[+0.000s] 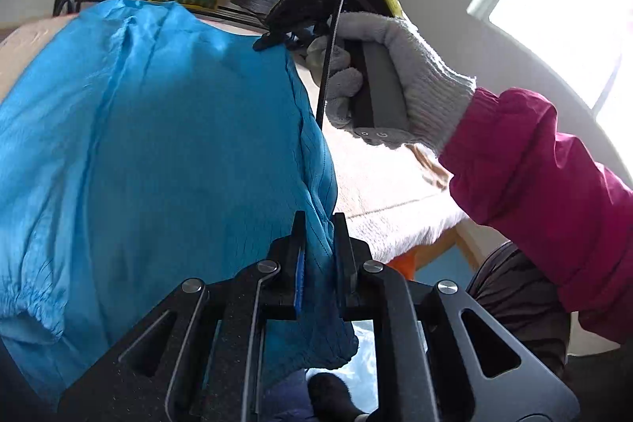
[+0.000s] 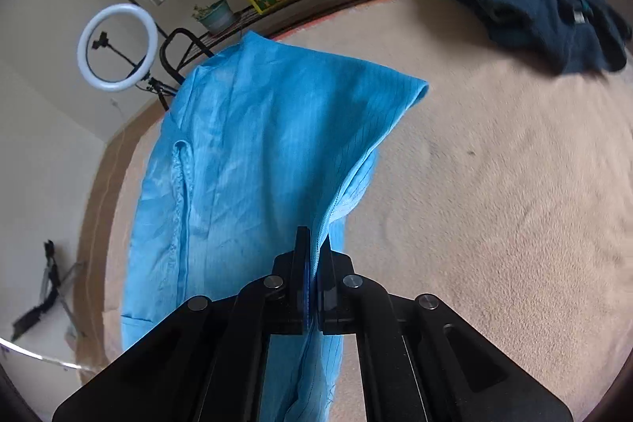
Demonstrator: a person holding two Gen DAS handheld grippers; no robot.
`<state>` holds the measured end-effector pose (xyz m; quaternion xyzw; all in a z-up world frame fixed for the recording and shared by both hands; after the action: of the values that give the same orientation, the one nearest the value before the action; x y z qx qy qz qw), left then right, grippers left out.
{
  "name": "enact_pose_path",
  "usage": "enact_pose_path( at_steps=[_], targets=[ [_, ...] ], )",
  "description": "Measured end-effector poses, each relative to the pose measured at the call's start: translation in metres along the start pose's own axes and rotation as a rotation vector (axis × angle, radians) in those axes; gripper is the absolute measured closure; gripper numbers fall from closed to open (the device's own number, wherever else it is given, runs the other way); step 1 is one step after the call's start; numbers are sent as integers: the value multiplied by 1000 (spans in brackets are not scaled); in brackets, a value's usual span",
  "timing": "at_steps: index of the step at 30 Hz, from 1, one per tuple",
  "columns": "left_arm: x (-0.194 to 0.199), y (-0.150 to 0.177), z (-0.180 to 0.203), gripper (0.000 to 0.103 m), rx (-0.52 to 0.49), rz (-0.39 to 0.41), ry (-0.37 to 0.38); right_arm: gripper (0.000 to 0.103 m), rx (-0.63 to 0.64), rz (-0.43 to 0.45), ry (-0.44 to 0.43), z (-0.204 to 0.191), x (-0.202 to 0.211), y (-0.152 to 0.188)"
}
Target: Fold large clothes
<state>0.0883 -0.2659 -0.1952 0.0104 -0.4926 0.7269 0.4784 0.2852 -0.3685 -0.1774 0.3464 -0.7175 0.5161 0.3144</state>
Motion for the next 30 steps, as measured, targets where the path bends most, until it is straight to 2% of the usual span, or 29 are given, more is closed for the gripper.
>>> enact_pose_path(
  at_steps=[4,7,12,15,18,21,23,25,26,27,30],
  targets=[
    [26,-1,-30,94,122,49,9,102,196,16,81,-59,-5,2],
    [42,5,-57,93,194,71,-15,102,366,0,120,-117,-24,13],
    [51,29,-102,93,290,14,-102,102,643,-65,153,-199,-76,53],
    [59,41,-124,93,321,3,-162,102,740,-100,150,-226,-108,78],
    [65,42,-123,93,289,4,-184,102,745,-125,128,-232,-129,92],
    [63,39,-116,93,262,-4,-187,98,712,-169,72,-225,-133,92],
    [64,36,-117,93,285,-8,-164,92,630,-189,-22,-216,-119,86],
    [70,31,-118,93,292,2,-160,85,531,-152,-136,-200,-91,72],
    [70,26,-121,93,298,9,-159,78,490,-131,-173,-188,-78,65],
    [73,24,-122,93,307,16,-157,76,441,-109,-187,-173,-65,60],
    [80,18,-123,93,312,28,-158,76,316,-106,-153,-120,-42,59]
  ],
)
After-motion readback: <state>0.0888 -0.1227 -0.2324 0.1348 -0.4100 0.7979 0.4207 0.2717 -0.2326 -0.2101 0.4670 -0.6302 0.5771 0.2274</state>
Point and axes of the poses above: each gripper's, at about its wrist camera, not at the fingertips, and x roughly against the way its jaws point, z to its right, y to its underside, the point moved 6 cm from there along -x, roughly the way its jaws point, and after that the axes turned 5 degrees about z, right-handed, at the moved point
